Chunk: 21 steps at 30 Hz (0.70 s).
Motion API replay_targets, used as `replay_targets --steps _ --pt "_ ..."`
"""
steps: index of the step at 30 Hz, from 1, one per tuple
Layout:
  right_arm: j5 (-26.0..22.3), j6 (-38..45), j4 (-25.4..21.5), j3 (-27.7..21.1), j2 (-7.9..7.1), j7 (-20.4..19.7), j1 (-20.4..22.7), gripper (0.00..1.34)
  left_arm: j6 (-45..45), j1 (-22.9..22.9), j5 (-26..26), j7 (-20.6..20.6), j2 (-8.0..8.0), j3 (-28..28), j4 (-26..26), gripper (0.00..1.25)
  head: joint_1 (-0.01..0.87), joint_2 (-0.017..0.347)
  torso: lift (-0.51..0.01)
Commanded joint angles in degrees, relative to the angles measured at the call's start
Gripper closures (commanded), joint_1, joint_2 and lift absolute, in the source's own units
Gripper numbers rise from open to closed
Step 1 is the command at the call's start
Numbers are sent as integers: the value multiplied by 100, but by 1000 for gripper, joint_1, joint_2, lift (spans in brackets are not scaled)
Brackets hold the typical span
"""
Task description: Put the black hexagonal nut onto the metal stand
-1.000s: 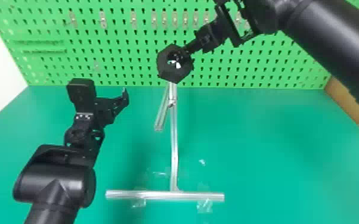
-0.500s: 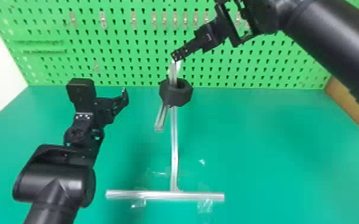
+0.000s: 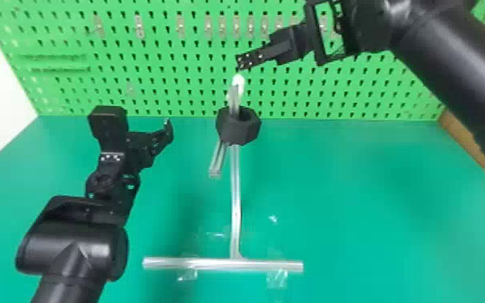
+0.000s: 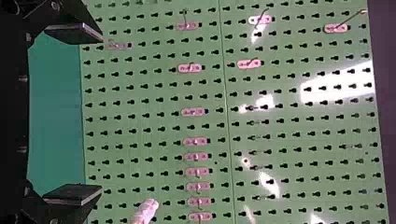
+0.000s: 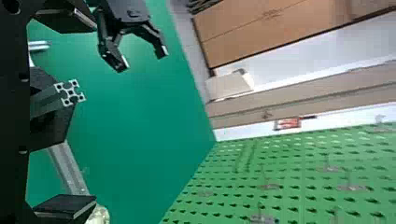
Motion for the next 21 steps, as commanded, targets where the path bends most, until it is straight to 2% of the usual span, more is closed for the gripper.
replay_targets --steps 1,8,13,21 --pt "98 -113 -42 -827 38 0 331 4 0 36 3 0 9 50 -50 147 693 81 -1" --pt "740 -271 -578 -2136 100 0 849 4 9 89 21 0 9 111 -112 147 693 81 -1" --pt "1065 -438 -912 -2690 170 -97 1209 4 18 124 21 0 9 173 -182 147 693 81 -1" --pt "1144 -676 -1589 -3472 284 -729 2036 7 44 150 47 0 9 208 -261 147 693 81 -1"
